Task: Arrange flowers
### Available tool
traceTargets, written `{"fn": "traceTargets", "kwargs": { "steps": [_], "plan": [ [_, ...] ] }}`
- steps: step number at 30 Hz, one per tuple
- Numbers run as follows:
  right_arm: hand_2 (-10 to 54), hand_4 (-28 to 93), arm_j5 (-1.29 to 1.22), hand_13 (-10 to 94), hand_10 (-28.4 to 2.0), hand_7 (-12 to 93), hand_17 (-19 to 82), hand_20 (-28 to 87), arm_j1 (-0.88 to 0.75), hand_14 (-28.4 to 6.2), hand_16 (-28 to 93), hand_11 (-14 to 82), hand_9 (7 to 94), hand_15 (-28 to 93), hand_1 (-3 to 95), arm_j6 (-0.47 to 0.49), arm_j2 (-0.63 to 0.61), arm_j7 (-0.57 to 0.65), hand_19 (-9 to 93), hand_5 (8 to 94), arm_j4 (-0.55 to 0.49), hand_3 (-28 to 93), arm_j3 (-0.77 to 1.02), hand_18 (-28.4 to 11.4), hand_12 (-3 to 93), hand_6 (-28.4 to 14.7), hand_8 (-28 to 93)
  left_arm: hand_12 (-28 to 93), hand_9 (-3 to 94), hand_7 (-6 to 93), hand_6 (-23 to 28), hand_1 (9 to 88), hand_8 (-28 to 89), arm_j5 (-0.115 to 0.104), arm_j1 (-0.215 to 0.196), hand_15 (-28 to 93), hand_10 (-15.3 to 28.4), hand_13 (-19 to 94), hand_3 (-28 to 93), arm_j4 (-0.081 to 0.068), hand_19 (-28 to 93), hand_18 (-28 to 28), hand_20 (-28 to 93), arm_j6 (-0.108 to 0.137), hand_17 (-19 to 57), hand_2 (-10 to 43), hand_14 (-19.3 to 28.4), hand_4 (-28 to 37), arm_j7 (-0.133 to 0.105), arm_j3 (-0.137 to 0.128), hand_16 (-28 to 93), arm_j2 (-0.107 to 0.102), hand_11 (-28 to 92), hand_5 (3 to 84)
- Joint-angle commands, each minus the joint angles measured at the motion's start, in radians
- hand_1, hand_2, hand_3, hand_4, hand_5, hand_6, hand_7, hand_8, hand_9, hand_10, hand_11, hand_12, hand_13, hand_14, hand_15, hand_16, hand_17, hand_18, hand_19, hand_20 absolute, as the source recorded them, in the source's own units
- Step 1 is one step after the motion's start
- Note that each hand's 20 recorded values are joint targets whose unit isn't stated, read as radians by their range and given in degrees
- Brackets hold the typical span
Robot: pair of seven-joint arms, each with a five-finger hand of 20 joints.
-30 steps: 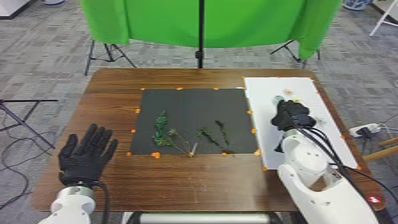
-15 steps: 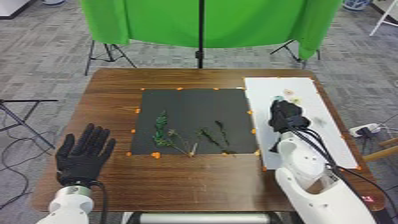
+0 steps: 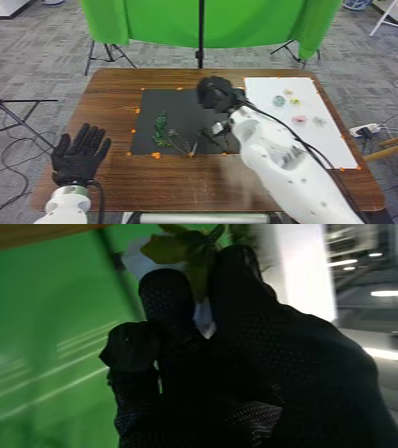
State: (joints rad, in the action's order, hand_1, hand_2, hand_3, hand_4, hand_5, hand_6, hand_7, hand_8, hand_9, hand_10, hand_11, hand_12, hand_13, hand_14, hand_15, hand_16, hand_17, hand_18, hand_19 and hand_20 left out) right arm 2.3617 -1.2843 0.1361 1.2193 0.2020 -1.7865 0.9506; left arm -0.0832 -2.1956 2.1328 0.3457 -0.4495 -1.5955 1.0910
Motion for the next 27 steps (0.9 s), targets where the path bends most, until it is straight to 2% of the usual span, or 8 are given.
{"fn": "traceTargets", "kwargs": {
  "steps": [1, 4, 7, 10, 11, 12, 22, 27],
  "plan": [
    [-9.5, -28, 0.078, 62, -12.0, 48, 34, 56, 0.072, -9.2, 40, 29.3, 72.9, 62, 66.8, 0.033, 0.217, -0.123, 91, 65.0, 0.118, 75, -0.12, -19.7, 45.2, -2.0, 1, 9, 41.9, 13.0, 11.0, 26.8, -10, 0.019, 0.034, 42, 16.5, 30, 77, -0.02, 39, 14.2, 12, 0.004, -8.5, 17.3, 16.4, -28.3, -0.027, 0.026, -10, -0.029, 26, 48.0],
    [-9.5, -28, 0.127, 61, -12.0, 49, 34, 56, 0.074, -9.0, 40, 29.3, 72.6, 62, 66.5, 0.03, 0.263, -0.16, 91, 64.3, 0.173, 75, -0.153, -19.6, 44.9, -1.9, 0, 9, 41.9, 12.9, 11.0, 26.9, -10, 0.016, 0.047, 42, 16.4, 30, 77, -0.023, 39, 14.3, 12, 0.0, -8.5, 17.3, 16.4, -28.3, -0.034, 0.033, -10, -0.043, 26, 48.0],
    [-9.5, -28, 0.178, 61, -11.8, 50, 34, 55, 0.059, -8.9, 39, 29.3, 72.1, 61, 66.3, 0.033, 0.311, -0.178, 91, 63.6, 0.227, 75, -0.158, -19.5, 44.4, -1.7, 0, 9, 41.9, 12.9, 11.0, 26.9, -10, 0.007, 0.038, 42, 16.4, 30, 77, -0.012, 39, 14.2, 12, 0.002, -8.5, 17.2, 16.4, -28.3, -0.057, 0.044, -10, -0.065, 26, 48.1],
    [-9.5, -28, 0.239, 61, -11.7, 50, 34, 55, 0.051, -8.6, 39, 29.0, 71.7, 61, 66.1, 0.037, 0.367, -0.193, 90, 62.9, 0.296, 75, -0.142, -19.5, 43.8, -1.7, -1, 9, 41.9, 12.9, 11.0, 26.9, -10, 0.006, 0.05, 42, 16.4, 30, 77, -0.015, 39, 14.2, 12, 0.009, -8.4, 17.3, 16.4, -28.3, -0.058, 0.051, -10, -0.078, 26, 48.1],
    [-9.5, -28, 0.26, 61, -11.6, 50, 34, 55, 0.046, -8.2, 38, 28.7, 71.6, 60, 66.0, 0.024, 0.383, -0.193, 90, 62.5, 0.317, 75, -0.137, -19.4, 43.2, -1.8, -2, 9, 41.9, 12.9, 11.0, 26.9, -10, 0.01, 0.059, 42, 16.5, 30, 77, -0.02, 39, 14.2, 12, 0.013, -8.4, 17.3, 16.4, -28.3, -0.048, 0.052, -10, -0.079, 26, 48.1],
    [-9.5, -28, 0.276, 61, -11.5, 50, 34, 55, 0.039, -7.9, 38, 28.3, 71.4, 60, 66.0, 0.027, 0.396, -0.193, 90, 62.1, 0.328, 75, -0.131, -19.3, 42.9, -1.7, -2, 9, 41.9, 12.9, 11.0, 26.9, -10, 0.011, 0.059, 42, 16.4, 30, 77, -0.018, 39, 14.2, 12, 0.017, -8.4, 17.3, 16.4, -28.3, -0.046, 0.053, -10, -0.084, 26, 48.1],
    [-9.5, -28, 0.398, 60, -11.2, 49, 34, 53, -0.008, -7.2, 37, 26.4, 70.1, 58, 64.7, 0.082, 0.429, -0.193, 88, 60.5, 0.365, 74, -0.102, -19.3, 40.9, -1.6, -5, 9, 41.9, 13.0, 11.1, 26.8, -10, 0.005, 0.043, 42, 16.4, 30, 77, -0.011, 39, 14.1, 12, 0.008, -8.5, 17.4, 16.3, -28.3, -0.052, 0.055, -10, -0.086, 26, 48.1],
    [-9.5, -28, 0.43, 59, -11.2, 46, 34, 52, -0.012, -6.5, 36, 24.2, 68.8, 57, 64.1, 0.099, 0.433, -0.168, 88, 59.9, 0.375, 74, -0.099, -19.3, 39.1, -1.4, -6, 9, 41.9, 12.9, 11.0, 26.7, -10, 0.01, 0.05, 42, 16.5, 30, 77, -0.017, 39, 14.0, 12, 0.001, -8.5, 17.4, 16.3, -28.3, -0.047, 0.057, -10, -0.085, 26, 48.1]
  ]
}}
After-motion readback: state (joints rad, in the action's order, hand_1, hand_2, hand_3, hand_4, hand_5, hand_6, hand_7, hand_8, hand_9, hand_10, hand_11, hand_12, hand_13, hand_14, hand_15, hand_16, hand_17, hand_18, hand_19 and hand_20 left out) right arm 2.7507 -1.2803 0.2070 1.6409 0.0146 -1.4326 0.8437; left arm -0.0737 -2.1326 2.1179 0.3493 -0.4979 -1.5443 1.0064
